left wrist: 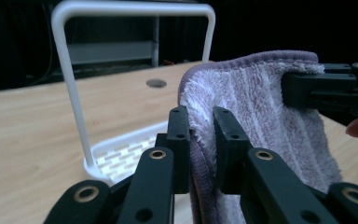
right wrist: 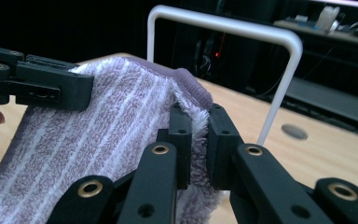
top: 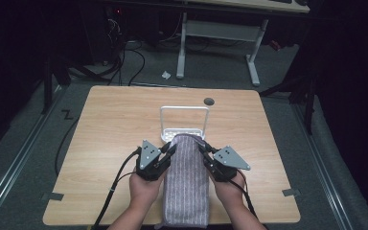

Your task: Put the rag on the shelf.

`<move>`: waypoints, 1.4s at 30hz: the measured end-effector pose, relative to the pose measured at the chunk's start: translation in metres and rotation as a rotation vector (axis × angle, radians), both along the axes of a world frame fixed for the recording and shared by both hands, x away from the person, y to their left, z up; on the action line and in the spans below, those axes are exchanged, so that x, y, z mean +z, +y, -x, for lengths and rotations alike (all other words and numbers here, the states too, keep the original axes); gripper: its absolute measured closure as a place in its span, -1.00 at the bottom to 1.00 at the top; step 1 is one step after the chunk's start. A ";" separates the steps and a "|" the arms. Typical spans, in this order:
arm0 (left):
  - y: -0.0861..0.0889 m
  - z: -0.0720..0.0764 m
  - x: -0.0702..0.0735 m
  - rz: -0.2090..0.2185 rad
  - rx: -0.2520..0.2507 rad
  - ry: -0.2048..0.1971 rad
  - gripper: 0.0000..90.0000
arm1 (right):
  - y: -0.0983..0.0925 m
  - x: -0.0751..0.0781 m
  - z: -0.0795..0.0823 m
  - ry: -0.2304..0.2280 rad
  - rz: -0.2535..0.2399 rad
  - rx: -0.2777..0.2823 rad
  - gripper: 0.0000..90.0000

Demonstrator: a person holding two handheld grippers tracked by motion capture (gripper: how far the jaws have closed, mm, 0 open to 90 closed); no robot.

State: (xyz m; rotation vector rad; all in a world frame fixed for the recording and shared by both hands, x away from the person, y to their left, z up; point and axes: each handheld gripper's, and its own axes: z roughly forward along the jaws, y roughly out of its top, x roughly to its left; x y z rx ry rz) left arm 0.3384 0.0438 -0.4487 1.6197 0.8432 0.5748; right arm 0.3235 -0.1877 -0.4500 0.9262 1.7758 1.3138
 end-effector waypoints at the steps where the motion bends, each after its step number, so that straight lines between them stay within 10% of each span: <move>1: 0.000 0.000 0.004 0.006 0.000 -0.007 0.74 | 0.000 0.004 0.000 -0.010 -0.003 -0.001 0.84; 20: 0.007 -0.009 0.086 0.064 0.007 -0.171 0.76 | 0.004 0.087 -0.006 -0.179 -0.050 -0.001 0.84; 42: -0.004 -0.060 0.116 0.041 0.031 -0.255 0.76 | -0.006 0.132 -0.055 -0.195 -0.105 -0.047 0.84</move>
